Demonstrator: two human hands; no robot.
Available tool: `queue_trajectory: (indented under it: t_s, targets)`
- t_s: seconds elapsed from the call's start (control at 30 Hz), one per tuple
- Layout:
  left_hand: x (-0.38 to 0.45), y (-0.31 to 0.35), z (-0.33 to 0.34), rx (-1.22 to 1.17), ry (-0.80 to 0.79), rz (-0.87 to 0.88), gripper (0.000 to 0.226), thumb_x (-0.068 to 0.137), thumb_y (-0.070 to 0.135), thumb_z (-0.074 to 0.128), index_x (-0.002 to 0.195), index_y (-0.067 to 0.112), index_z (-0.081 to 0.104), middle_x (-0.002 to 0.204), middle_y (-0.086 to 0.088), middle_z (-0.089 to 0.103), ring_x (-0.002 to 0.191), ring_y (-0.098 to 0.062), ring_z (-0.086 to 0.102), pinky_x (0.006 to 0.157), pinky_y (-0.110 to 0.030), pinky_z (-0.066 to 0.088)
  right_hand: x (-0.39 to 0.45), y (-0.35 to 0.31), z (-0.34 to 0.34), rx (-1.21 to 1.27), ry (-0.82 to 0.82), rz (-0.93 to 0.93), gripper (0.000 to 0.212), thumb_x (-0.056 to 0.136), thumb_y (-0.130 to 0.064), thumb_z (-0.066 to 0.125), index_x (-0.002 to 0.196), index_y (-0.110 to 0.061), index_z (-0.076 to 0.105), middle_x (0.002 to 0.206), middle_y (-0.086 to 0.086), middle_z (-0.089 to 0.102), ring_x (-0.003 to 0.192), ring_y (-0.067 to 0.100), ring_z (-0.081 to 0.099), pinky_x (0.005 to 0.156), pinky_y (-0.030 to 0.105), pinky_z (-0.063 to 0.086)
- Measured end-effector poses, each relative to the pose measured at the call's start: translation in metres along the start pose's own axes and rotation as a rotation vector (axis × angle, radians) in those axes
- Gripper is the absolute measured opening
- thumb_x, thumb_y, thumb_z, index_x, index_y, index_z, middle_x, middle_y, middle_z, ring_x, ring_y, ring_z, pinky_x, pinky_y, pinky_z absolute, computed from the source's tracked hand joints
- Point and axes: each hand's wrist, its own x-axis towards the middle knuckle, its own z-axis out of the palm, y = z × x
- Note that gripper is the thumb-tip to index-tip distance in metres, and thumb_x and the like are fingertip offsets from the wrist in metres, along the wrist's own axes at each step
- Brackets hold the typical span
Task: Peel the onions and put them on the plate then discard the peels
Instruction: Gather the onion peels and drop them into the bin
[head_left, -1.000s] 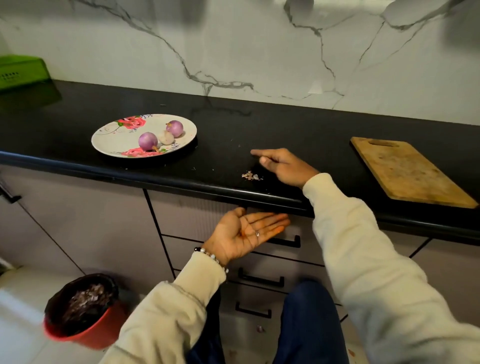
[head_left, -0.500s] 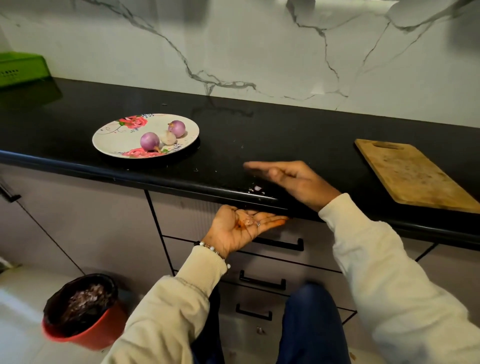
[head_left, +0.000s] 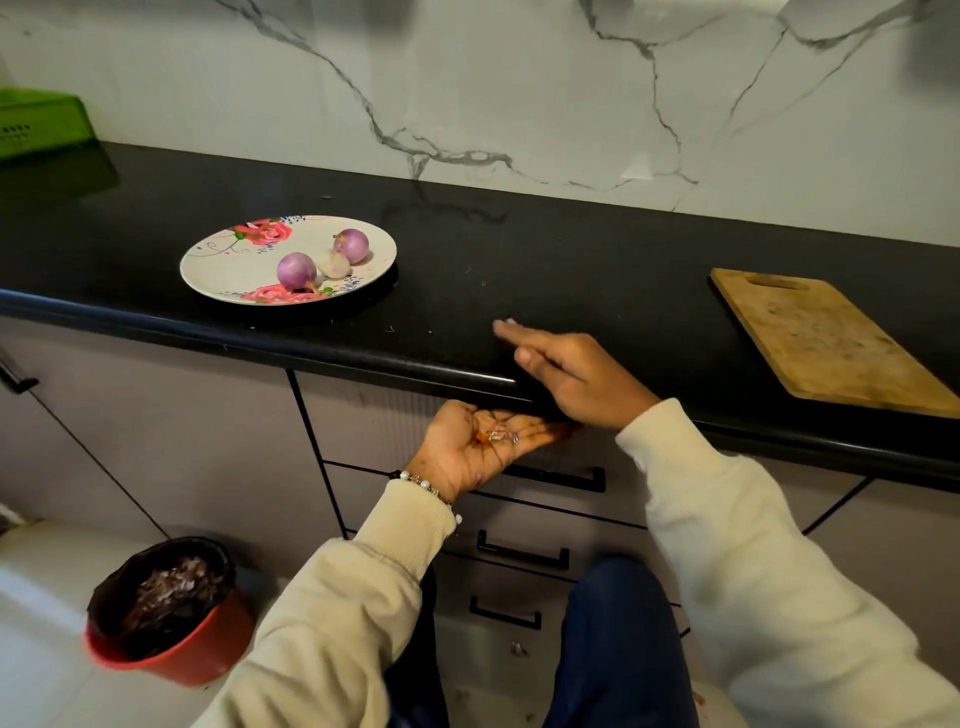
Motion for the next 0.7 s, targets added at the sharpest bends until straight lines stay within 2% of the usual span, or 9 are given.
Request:
queue_trajectory:
  t_s: [0.1, 0.2, 0.27, 0.33, 0.4, 0.47, 0.53, 0.6, 0.7]
  targets:
    - [0.001, 0.001, 0.000, -0.052, 0.007, 0.015, 0.064, 0.105, 0.036, 0.027, 0.134, -0.020, 0.038, 0.133, -0.045, 0.040, 0.133, -0.053, 0.034, 0.107, -0.063, 0.023, 0.018, 0.006, -0.002, -0.105, -0.077, 0.155, 0.047, 0.107, -0.019, 0.036, 0.153, -0.007, 0.029, 0.160, 0.009, 0.027, 0.150, 0.019, 0.021, 0.122, 0.030, 0.015]
    - [0.000, 0.001, 0.002, -0.052, 0.017, 0.047, 0.062, 0.105, 0.037, 0.025, 0.135, -0.015, 0.043, 0.131, -0.041, 0.047, 0.130, -0.050, 0.041, 0.105, -0.062, 0.028, 0.019, 0.003, 0.007, -0.240, -0.240, 0.059, 0.049, 0.107, -0.018, 0.035, 0.154, -0.006, 0.024, 0.163, 0.009, 0.018, 0.152, 0.018, 0.010, 0.122, 0.029, 0.006]
    - [0.000, 0.001, 0.003, -0.045, 0.015, 0.078, 0.055, 0.104, 0.036, 0.029, 0.132, -0.006, 0.052, 0.121, -0.034, 0.059, 0.116, -0.046, 0.054, 0.097, -0.061, 0.038, 0.011, -0.005, 0.006, -0.133, -0.303, -0.028, 0.046, 0.106, -0.016, 0.039, 0.150, -0.005, 0.033, 0.159, 0.010, 0.029, 0.150, 0.017, 0.020, 0.122, 0.028, 0.014]
    - [-0.002, 0.000, 0.004, -0.026, 0.017, 0.092, 0.055, 0.104, 0.036, 0.031, 0.131, -0.006, 0.053, 0.120, -0.035, 0.060, 0.113, -0.047, 0.055, 0.095, -0.060, 0.040, -0.001, -0.007, -0.002, 0.060, -0.238, -0.060, 0.042, 0.103, -0.021, 0.042, 0.141, -0.006, 0.049, 0.146, 0.011, 0.051, 0.139, 0.016, 0.043, 0.116, 0.027, 0.033]
    - [-0.003, 0.000, 0.003, -0.011, 0.031, 0.064, 0.060, 0.104, 0.037, 0.029, 0.130, -0.015, 0.047, 0.126, -0.041, 0.051, 0.125, -0.051, 0.045, 0.103, -0.061, 0.032, -0.009, 0.000, -0.006, 0.121, -0.048, -0.045, 0.043, 0.100, -0.025, 0.042, 0.137, -0.007, 0.055, 0.138, 0.011, 0.059, 0.131, 0.018, 0.053, 0.111, 0.031, 0.041]
    - [-0.005, 0.000, 0.004, -0.010, 0.037, 0.041, 0.064, 0.104, 0.037, 0.027, 0.131, -0.019, 0.042, 0.128, -0.044, 0.045, 0.130, -0.052, 0.038, 0.107, -0.061, 0.027, -0.010, 0.006, -0.003, 0.025, 0.064, 0.023, 0.041, 0.103, -0.018, 0.044, 0.142, -0.004, 0.048, 0.146, 0.013, 0.050, 0.140, 0.022, 0.042, 0.118, 0.035, 0.031]
    - [-0.006, 0.000, 0.005, -0.029, 0.029, 0.055, 0.061, 0.104, 0.035, 0.027, 0.130, -0.016, 0.045, 0.123, -0.041, 0.053, 0.121, -0.049, 0.048, 0.104, -0.058, 0.031, -0.011, 0.001, 0.007, -0.081, -0.021, 0.058, 0.043, 0.105, -0.013, 0.042, 0.147, -0.003, 0.039, 0.155, 0.013, 0.038, 0.148, 0.021, 0.027, 0.122, 0.029, 0.017]
    - [-0.008, -0.001, 0.005, -0.070, 0.021, 0.108, 0.052, 0.104, 0.031, 0.031, 0.119, -0.009, 0.060, 0.106, -0.031, 0.066, 0.099, -0.041, 0.066, 0.090, -0.050, 0.050, -0.013, -0.006, 0.020, -0.028, -0.081, -0.022, 0.044, 0.104, -0.017, 0.042, 0.146, -0.004, 0.040, 0.154, 0.012, 0.039, 0.147, 0.019, 0.029, 0.121, 0.028, 0.019]
    - [-0.012, 0.001, 0.003, -0.054, 0.071, 0.161, 0.045, 0.103, 0.028, 0.034, 0.103, -0.007, 0.064, 0.089, -0.027, 0.070, 0.072, -0.038, 0.072, 0.056, -0.047, 0.059, -0.014, -0.022, 0.038, 0.370, 0.046, -0.116, 0.039, 0.096, -0.016, 0.048, 0.132, -0.006, 0.058, 0.134, 0.011, 0.062, 0.128, 0.018, 0.056, 0.108, 0.032, 0.045]
